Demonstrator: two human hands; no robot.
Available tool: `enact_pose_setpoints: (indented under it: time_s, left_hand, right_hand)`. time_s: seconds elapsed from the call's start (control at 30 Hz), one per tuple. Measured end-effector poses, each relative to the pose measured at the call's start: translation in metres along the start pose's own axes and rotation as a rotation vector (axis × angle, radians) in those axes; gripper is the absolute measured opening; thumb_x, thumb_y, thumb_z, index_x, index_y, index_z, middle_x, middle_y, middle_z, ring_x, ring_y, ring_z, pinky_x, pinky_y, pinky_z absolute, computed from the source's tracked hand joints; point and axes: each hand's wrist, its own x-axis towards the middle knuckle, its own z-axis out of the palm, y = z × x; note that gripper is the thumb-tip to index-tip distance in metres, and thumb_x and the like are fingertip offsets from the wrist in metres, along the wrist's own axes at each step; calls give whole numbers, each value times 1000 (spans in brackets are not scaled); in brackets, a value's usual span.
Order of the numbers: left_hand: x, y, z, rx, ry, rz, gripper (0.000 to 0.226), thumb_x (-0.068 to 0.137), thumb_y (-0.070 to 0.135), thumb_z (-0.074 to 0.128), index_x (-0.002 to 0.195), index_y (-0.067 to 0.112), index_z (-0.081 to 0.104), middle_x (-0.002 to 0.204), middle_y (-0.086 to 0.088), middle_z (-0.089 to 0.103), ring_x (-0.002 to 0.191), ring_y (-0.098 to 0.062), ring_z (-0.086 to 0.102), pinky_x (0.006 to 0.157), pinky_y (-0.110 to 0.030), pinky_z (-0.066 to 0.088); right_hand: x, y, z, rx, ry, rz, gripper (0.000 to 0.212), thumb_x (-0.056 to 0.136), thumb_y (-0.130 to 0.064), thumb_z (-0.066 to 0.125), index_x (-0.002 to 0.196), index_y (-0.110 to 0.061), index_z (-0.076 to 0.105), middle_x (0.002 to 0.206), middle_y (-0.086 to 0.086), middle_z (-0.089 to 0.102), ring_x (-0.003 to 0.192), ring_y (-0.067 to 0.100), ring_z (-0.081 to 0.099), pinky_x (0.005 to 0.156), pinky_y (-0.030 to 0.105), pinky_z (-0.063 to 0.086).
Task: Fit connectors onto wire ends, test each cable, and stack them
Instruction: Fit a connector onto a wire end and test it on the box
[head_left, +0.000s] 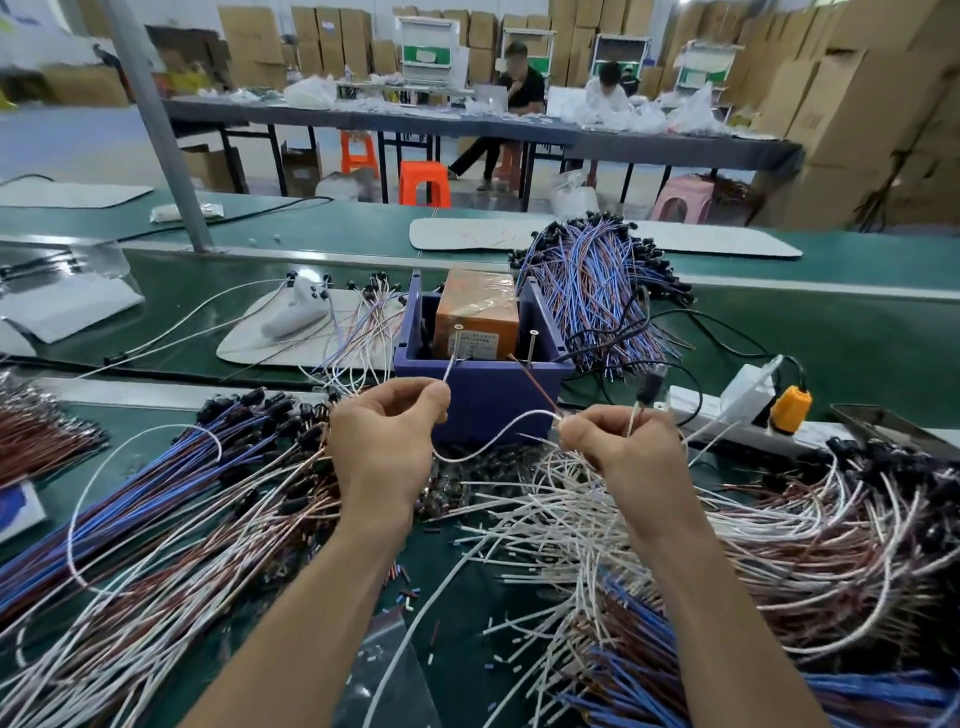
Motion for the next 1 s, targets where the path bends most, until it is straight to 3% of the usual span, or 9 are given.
enact_pose_setpoints:
  time_s: [0.1, 0.27, 0.33, 0.4, 0.47, 0.67, 0.8, 1.0]
  left_hand:
    - [3, -1, 3, 29, -5, 41, 12, 81, 20, 84, 73, 28, 79, 67, 11, 75, 61, -1, 70, 57, -10, 50]
    - [6, -4, 4, 67, 79, 52, 13, 82, 25, 83, 71, 28, 77, 65, 15, 74, 59, 2, 69, 54, -6, 46]
    - [6, -5, 4, 68, 86, 48, 13, 82, 26, 83, 70, 27, 77, 65, 15, 74, 57, 2, 67, 52, -6, 45]
    - [7, -5, 5, 54, 84, 41, 13, 82, 27, 83, 70, 29, 78, 65, 14, 74, 54, 2, 66, 51, -7, 45]
    - [7, -4, 4, 29, 82, 43, 14, 82, 29, 83, 73, 39, 78, 65, 13, 74, 50, 1, 63, 49, -9, 43]
    - [7, -4, 2, 22, 89, 58, 14, 80, 34, 82, 75, 46, 76, 64, 14, 74, 47, 1, 60, 50, -11, 43]
    - [7, -7, 3, -4, 76, 39, 13, 81, 28, 84, 72, 36, 78, 66, 11, 75, 57, -2, 68, 57, -15, 48]
    - [7, -7, 5, -60, 23, 59, 18, 82, 22, 83, 74, 38, 79, 68, 7, 76, 60, -5, 70, 59, -12, 50]
  right_hand:
    - [1, 3, 0, 5, -3, -13, 19, 84, -16, 76, 65, -16, 77, 56, -2, 59, 53, 4, 46, 55, 15, 40]
    - [2, 4, 1, 15, -12, -29, 15, 82, -20, 77, 67, -16, 78, 65, 17, 65, 59, 10, 52, 63, 27, 45]
    - [2, 5, 2, 21, -2, -21, 16, 82, -19, 77, 67, -15, 78, 59, 13, 61, 56, 9, 48, 60, 25, 42]
    - [4, 7, 2, 37, 22, -10, 17, 81, -18, 77, 65, -14, 77, 51, -1, 52, 51, 6, 41, 55, 19, 36]
    - [5, 7, 3, 53, 49, 3, 18, 82, -14, 77, 63, -14, 76, 49, -9, 50, 49, 4, 39, 52, 14, 34]
    - [7, 7, 3, 47, 122, 43, 20, 83, -14, 77, 62, -13, 76, 49, -10, 54, 47, 1, 42, 50, 11, 36]
    - [9, 8, 4, 38, 144, 67, 20, 82, -16, 78, 63, -12, 75, 52, -1, 49, 49, 9, 36, 48, 15, 35]
    - [11, 10, 4, 20, 173, 105, 18, 82, -21, 78, 66, -15, 77, 61, 9, 58, 58, 15, 44, 56, 24, 41]
